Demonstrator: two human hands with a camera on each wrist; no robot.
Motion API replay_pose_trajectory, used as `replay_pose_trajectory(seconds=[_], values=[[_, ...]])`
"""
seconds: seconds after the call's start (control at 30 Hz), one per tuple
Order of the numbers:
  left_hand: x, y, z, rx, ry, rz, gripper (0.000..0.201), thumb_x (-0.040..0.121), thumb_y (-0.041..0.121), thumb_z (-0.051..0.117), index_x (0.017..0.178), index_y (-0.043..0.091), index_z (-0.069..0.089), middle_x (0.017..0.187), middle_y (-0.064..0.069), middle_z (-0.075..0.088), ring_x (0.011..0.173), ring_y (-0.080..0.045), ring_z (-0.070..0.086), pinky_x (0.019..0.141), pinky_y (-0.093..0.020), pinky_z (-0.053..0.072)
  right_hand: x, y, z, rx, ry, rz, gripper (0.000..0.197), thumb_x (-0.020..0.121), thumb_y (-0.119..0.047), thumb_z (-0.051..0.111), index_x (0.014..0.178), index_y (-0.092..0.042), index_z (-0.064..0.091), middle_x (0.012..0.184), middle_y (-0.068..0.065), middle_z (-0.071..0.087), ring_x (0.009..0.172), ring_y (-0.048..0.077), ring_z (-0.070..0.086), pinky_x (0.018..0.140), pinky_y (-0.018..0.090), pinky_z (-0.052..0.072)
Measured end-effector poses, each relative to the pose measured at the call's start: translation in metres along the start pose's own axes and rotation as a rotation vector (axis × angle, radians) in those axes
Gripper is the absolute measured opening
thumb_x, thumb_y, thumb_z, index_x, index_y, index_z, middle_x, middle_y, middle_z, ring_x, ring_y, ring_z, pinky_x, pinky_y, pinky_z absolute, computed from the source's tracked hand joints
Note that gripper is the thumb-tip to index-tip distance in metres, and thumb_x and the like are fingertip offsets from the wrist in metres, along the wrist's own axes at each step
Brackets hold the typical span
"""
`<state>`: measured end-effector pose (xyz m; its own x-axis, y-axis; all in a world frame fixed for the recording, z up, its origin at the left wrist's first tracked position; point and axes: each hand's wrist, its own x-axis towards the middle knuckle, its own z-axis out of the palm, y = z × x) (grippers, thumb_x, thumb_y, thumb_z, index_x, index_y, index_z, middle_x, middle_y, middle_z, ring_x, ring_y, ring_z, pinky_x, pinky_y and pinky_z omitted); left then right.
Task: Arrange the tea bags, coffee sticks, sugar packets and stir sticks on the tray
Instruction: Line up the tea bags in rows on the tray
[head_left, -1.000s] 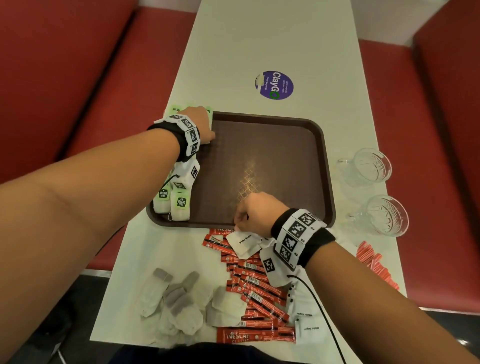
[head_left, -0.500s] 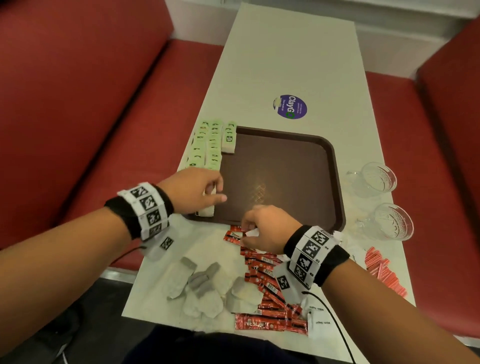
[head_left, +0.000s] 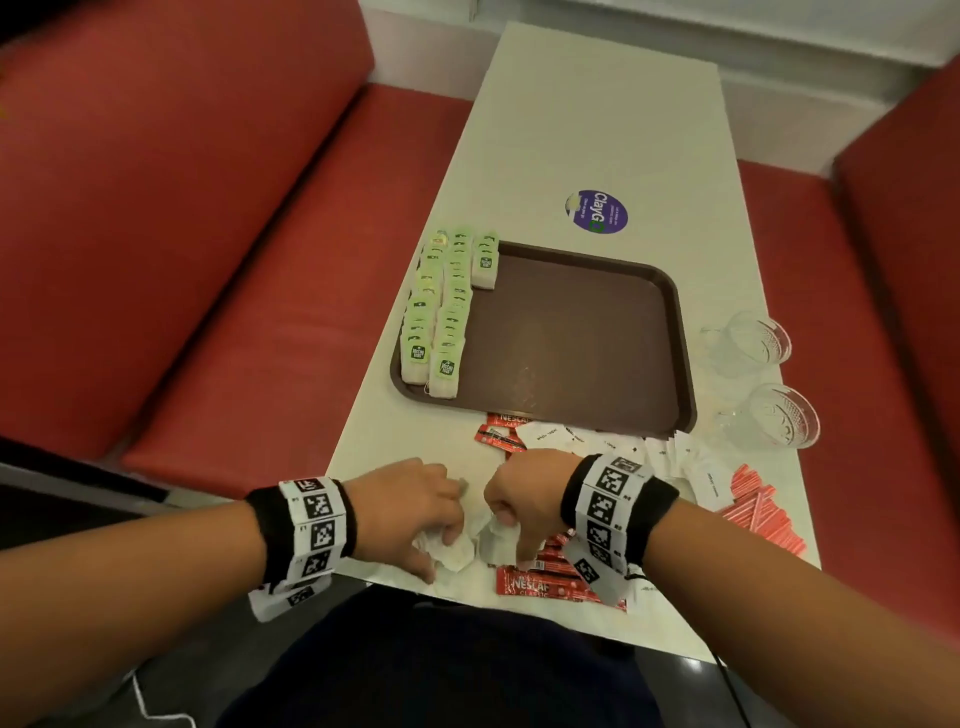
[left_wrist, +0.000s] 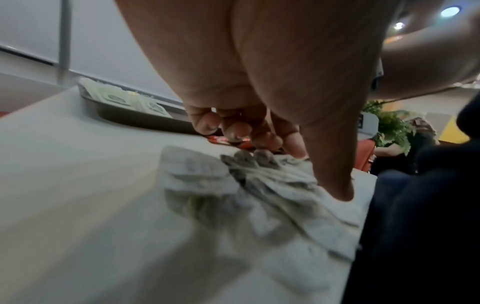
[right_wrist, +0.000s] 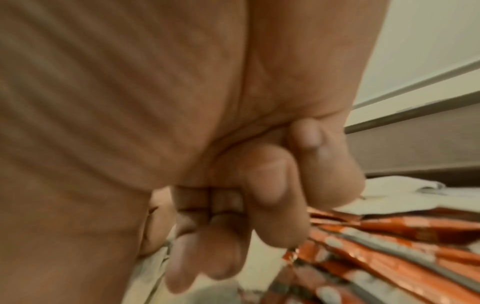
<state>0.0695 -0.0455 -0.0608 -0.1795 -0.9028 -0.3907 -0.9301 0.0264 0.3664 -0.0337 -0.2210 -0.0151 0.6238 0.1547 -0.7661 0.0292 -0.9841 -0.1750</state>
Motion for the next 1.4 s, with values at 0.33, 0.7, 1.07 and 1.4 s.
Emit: replay_pose_trajectory(seconds=[0.33, 0.7, 1.07, 1.4], values=[[0.009, -0.026, -0.007, 0.081, 0.033, -0.063, 0.035, 0.081, 0.055, 0.069, 0.106, 0.032, 0.060, 0.111, 0.011, 0.053, 0.105, -0.015, 0.047, 0.085, -0.033, 0.038, 0.015, -0.006, 0.010, -0.047, 0.121, 0.040, 0.029, 0.082, -0.029, 0.074, 0.103, -0.022, 0.056, 0.091, -0.001, 0.061, 0.083, 0.022, 0.057, 0.067, 0.031, 0.047], [0.014, -0.043, -0.020, -0.015, 0.162, -0.095, 0.014, 0.091, 0.041, 0.058, 0.096, 0.028, 0.061, 0.094, 0.008, 0.056, 0.090, -0.014, 0.052, 0.077, -0.033, 0.045, 0.032, 0.009, -0.002, 0.124, 0.284, 0.108, 0.016, 0.089, -0.014, 0.054, 0.097, -0.024, 0.064, 0.091, 0.001, 0.063, 0.084, 0.024, 0.059, 0.069, 0.030, 0.045], [0.014, -0.072, -0.064, -0.295, 0.375, -0.296, 0.011, 0.096, 0.039, 0.060, 0.090, 0.030, 0.057, 0.079, 0.010, 0.065, 0.067, -0.003, 0.054, 0.066, -0.027, 0.045, 0.017, 0.044, -0.031, 0.517, 0.585, 0.099, 0.040, 0.084, 0.011, 0.044, 0.102, -0.022, 0.058, 0.109, 0.004, 0.055, 0.102, 0.025, 0.054, 0.088, 0.036, 0.047], [0.044, -0.081, -0.095, -0.449, 0.567, -0.272, 0.010, 0.096, 0.031, 0.064, 0.088, 0.030, 0.057, 0.064, 0.011, 0.063, 0.052, -0.004, 0.047, 0.054, -0.018, 0.035, 0.028, 0.069, -0.050, 0.667, 0.777, 0.029, 0.014, 0.085, -0.025, 0.066, 0.088, -0.013, 0.070, 0.094, 0.000, 0.059, 0.084, 0.018, 0.059, 0.075, 0.034, 0.050]])
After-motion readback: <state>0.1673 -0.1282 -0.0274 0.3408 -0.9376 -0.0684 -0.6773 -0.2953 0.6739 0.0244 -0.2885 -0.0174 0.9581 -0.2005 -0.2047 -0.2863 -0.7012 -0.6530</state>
